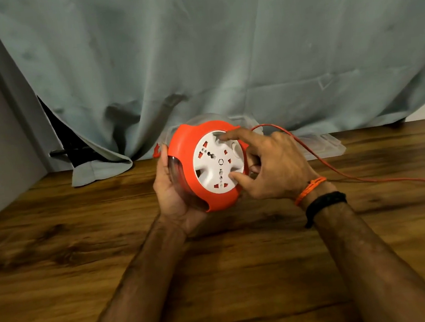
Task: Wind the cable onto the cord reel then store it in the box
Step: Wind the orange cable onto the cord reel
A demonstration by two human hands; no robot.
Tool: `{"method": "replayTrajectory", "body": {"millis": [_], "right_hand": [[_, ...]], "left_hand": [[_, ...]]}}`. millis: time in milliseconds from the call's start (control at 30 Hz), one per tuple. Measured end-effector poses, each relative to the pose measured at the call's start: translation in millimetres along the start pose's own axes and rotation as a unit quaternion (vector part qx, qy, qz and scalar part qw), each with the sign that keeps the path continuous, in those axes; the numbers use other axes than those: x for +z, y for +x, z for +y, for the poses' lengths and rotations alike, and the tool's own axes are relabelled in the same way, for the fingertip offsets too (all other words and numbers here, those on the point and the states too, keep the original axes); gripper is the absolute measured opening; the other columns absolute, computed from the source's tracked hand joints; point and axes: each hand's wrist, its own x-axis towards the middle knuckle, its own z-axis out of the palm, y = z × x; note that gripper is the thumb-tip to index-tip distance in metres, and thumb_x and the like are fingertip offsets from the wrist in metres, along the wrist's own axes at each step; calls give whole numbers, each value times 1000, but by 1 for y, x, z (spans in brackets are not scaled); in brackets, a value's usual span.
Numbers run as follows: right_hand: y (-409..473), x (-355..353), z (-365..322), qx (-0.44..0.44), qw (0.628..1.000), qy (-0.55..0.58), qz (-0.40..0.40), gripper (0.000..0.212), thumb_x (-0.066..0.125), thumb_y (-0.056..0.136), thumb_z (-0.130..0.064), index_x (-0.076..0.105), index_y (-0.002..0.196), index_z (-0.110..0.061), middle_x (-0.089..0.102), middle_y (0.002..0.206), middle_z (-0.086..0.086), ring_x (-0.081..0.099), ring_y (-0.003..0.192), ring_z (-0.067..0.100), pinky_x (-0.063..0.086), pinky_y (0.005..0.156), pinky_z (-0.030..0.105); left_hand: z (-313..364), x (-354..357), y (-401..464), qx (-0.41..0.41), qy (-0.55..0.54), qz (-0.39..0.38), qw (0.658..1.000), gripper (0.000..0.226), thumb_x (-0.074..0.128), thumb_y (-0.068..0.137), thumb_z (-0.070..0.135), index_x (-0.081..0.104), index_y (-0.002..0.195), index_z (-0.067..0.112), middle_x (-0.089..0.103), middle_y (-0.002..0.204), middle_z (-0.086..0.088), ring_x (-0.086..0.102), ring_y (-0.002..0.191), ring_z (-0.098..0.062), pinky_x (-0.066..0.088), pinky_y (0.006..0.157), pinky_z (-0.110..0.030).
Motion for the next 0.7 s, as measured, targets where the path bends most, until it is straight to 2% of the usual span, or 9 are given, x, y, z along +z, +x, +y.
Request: {"method": "replayTrajectory", "body": {"millis": [67,167,300,500,600,700], "right_hand": [[0,1,0,-3,1000,-14,-18,65,65,70,-36,50,133,-37,44,61,-13,57,69,25,52,75,41],[0,5,1,-5,999,-31,-24,65,64,73,-33,48,136,-38,59,69,-3,61,76,28,52,76,41],[0,9,2,-1,999,-42,-2,63,62,74,-35,49,136,-38,65,73,4,62,79,31,52,75,42],[0,13,2,0,998,-62,31,61,64,73,-42,51,133,-42,67,73,2,63,80,30,51,75,40],[-1,14,3,34,996,-61,46,63,70,62,-58,60,121,-38,71,81,1,65,89,30,46,77,35],[-2,23,-2,82,992,-71,63,62,65,53,-78,66,89,-28,70,83,1,65,89,28,37,74,32]], "left_hand": [[0,-1,0,-1,-2,1,1000,89,31,89,79,55,142,13,52,147,-23,46,137,-45,28,113,-68],[1,0,-1,-1,4,0,1000,86,29,89,78,63,135,15,60,140,-20,56,129,-41,40,108,-64],[0,3,-2,-11,-1,6,1000,86,30,89,77,58,140,14,54,145,-22,48,136,-45,25,113,-70],[3,6,-3,-3,-1,10,1000,85,29,89,79,65,134,15,57,143,-20,50,133,-43,30,111,-68],[2,7,-2,6,7,7,1000,85,37,85,76,61,138,13,56,144,-22,51,134,-43,32,111,-67],[-1,9,-1,17,13,9,1000,87,47,82,71,53,144,9,54,145,-24,48,136,-43,28,116,-65]]}}
